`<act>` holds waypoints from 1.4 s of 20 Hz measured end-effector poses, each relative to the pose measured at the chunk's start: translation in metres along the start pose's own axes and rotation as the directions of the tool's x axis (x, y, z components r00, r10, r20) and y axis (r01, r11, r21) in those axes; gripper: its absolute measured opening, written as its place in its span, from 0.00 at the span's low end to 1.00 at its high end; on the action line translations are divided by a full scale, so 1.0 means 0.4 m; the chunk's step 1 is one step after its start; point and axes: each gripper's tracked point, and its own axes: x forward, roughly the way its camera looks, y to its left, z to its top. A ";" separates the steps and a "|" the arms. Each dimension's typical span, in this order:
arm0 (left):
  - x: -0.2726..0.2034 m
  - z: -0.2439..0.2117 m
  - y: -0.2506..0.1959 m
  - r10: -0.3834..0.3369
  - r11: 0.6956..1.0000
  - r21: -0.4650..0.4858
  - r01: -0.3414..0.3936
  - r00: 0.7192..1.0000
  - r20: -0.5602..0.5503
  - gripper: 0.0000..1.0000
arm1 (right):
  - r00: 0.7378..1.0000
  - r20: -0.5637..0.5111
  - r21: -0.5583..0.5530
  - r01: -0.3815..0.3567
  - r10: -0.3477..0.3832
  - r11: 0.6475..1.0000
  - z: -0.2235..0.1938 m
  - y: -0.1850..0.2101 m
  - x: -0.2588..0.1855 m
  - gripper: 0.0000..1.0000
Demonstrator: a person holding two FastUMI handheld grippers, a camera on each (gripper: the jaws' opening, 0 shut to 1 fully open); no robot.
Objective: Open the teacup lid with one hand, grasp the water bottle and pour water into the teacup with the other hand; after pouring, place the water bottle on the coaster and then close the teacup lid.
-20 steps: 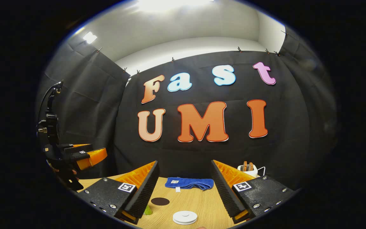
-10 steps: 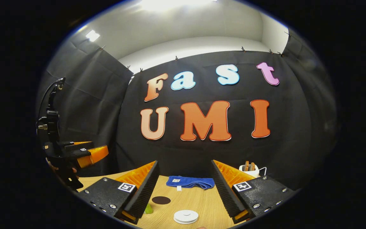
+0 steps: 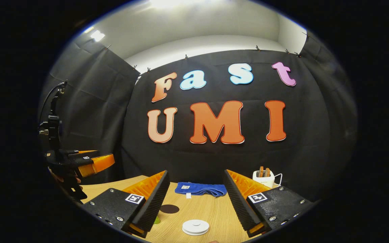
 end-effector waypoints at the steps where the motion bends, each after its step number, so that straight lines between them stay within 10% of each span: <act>1: 0.002 -0.012 -0.008 -0.011 1.000 -0.001 0.011 1.000 -0.008 0.97 | 1.000 -0.007 0.000 0.001 -0.001 1.000 -0.007 0.000 0.002 0.96; 15: -0.014 -0.248 -0.157 -0.225 0.974 -0.057 0.219 0.967 -0.120 0.97 | 0.986 -0.160 -0.002 -0.039 0.038 0.999 -0.200 0.002 0.033 0.95; 28: 0.009 -0.387 -0.159 -0.194 0.980 0.020 0.200 0.967 -0.165 0.96 | 0.939 -0.339 -0.045 -0.072 0.053 0.996 -0.442 0.014 0.074 0.87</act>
